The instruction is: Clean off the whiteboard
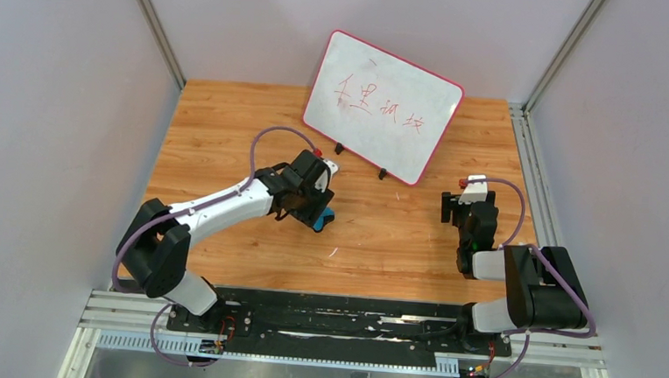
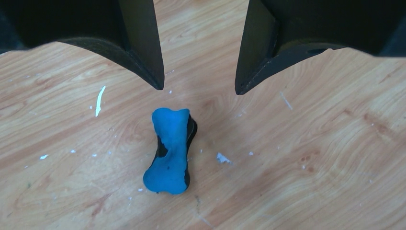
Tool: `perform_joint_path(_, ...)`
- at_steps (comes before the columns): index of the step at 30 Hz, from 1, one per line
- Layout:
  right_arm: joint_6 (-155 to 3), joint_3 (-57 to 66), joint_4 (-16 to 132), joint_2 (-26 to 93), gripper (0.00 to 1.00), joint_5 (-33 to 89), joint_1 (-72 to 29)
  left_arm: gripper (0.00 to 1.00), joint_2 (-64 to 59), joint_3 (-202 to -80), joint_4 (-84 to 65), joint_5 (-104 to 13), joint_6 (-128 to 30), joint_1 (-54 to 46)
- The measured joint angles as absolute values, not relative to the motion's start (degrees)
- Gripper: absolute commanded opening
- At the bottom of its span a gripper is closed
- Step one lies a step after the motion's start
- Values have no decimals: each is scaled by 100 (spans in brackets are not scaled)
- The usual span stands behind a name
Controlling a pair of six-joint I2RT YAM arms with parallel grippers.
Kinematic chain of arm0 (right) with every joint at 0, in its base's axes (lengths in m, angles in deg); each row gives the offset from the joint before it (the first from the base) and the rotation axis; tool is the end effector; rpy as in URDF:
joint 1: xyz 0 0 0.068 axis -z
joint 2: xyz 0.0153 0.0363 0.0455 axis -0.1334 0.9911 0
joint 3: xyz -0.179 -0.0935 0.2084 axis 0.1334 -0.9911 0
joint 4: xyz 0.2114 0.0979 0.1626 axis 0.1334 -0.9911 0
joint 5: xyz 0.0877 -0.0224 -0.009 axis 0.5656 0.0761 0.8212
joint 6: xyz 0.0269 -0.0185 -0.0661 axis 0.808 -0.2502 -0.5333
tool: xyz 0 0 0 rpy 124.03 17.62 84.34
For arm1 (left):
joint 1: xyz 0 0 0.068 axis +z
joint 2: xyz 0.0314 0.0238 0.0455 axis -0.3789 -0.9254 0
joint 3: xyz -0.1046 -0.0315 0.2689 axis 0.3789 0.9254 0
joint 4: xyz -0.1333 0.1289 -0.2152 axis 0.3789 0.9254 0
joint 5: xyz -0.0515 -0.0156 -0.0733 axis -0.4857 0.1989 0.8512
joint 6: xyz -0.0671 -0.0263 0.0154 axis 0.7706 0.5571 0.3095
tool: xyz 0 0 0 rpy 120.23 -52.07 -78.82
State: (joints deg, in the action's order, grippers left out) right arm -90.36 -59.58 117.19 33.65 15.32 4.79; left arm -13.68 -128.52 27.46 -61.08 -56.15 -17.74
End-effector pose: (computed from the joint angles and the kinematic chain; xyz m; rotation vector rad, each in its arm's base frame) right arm 0.2602 0.0072 0.1354 -0.0883 1.7589 -0.1427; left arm 0.2611 -0.2091 0.2108 0.7643 2.5107 -0.1027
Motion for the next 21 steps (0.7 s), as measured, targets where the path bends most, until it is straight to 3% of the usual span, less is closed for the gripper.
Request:
perform_joint_path(7, -9036, -5958, 11719, 3365, 79, 1530, 479, 60, -1329, -12583, 1821, -5957, -5656, -1776)
perform_joint_path(21, -9036, -5958, 11719, 3365, 79, 1532, 479, 57, -2297, -13020, 1633, -5662, -5886, -1805)
